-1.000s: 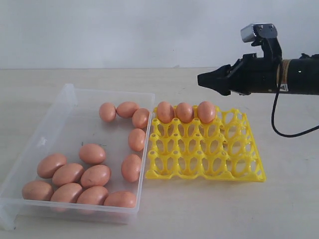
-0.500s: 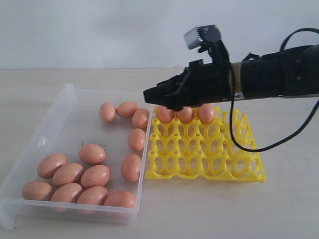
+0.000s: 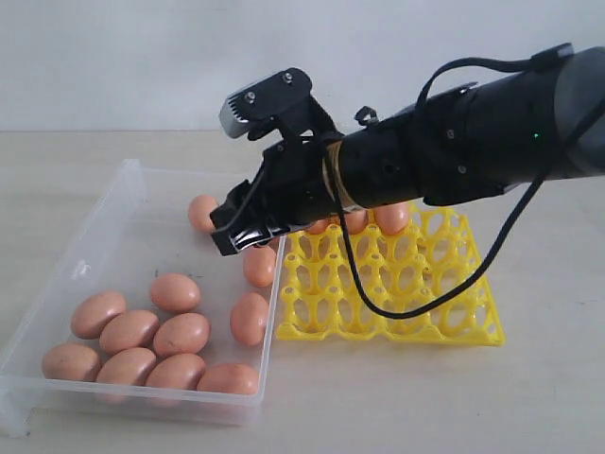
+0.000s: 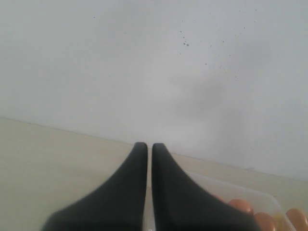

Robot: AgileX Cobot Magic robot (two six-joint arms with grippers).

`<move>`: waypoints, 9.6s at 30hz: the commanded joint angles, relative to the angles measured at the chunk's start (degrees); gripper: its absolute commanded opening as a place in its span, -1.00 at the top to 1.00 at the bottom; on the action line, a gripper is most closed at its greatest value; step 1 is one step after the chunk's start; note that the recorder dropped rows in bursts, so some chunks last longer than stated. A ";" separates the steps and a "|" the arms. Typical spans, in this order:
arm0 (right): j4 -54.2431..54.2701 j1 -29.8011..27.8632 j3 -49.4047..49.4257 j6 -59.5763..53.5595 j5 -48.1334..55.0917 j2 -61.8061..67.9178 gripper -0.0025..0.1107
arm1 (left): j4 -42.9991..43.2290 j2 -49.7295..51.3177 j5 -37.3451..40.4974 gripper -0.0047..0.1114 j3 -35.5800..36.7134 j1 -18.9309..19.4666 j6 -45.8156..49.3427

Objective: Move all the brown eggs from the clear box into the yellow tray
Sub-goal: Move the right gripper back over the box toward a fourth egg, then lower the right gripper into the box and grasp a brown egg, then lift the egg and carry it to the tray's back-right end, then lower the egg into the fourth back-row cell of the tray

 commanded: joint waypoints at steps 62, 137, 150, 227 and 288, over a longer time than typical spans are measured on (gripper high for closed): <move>-11.17 7.29 -18.34 2.21 4.16 12.81 0.15 | -0.28 -0.16 0.00 0.85 -0.15 -0.24 0.33; 44.11 2.64 -10.34 -59.35 47.50 -4.47 0.96 | -0.28 -0.16 0.00 0.85 -0.15 -0.24 0.33; 76.32 -7.40 0.74 -81.59 24.91 -7.35 0.96 | -0.28 -0.16 0.00 0.85 -0.15 -0.24 0.33; 40.05 -40.74 15.30 -54.78 -46.39 23.10 0.93 | -0.28 -0.16 0.00 0.85 -0.15 -0.24 0.33; 16.95 -40.16 15.30 -32.39 -19.45 5.33 0.96 | -0.28 -0.16 0.00 0.85 -0.15 -0.24 0.33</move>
